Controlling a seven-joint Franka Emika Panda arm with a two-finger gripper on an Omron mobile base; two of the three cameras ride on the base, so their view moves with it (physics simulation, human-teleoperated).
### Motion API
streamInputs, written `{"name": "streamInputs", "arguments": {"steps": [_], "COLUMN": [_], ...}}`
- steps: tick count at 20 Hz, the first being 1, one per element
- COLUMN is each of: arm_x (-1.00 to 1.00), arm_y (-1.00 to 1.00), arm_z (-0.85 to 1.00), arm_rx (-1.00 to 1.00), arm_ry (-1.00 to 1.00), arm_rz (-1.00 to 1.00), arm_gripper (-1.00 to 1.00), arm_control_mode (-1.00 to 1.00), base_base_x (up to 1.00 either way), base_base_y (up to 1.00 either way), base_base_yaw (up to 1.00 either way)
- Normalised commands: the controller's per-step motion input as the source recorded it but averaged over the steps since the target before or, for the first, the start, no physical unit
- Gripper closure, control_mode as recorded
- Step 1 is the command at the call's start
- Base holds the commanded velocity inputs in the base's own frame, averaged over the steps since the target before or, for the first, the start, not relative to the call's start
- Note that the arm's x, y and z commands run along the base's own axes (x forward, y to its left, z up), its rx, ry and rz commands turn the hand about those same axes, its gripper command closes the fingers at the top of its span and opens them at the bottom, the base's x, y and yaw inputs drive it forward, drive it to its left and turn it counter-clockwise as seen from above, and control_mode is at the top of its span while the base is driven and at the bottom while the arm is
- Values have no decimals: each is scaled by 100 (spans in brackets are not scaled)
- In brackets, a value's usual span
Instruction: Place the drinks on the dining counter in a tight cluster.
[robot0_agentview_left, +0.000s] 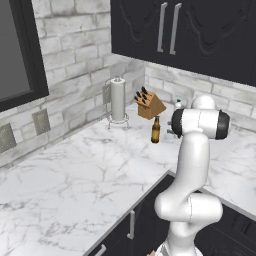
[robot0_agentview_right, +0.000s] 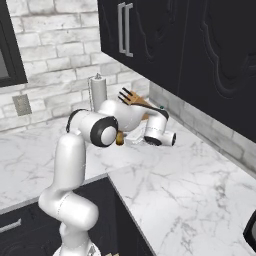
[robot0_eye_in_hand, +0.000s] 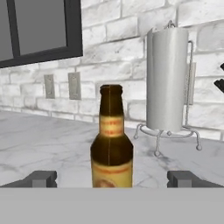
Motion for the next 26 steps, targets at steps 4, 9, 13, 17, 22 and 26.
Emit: {"name": "streamInputs", "arguments": {"steps": [4,9,13,17,22,26], "arm_x": [0,0,0,1,6,9], "arm_y": [20,16,7,1,8,10], "arm_z": [0,0,0,0,0,0], "arm_rx": [1,0,0,0,0,0], "arm_ry": [0,0,0,0,2,2], "arm_rz": [0,0,0,0,0,0], "arm_gripper": [-100,-100,-100,-100,-100,-100], "arm_control_mode": [-100,-100,-100,-100,-100,-100], "base_base_x": [0,0,0,0,0,0], "base_base_y": [0,0,0,0,0,0], "base_base_yaw": [0,0,0,0,0,0]}}
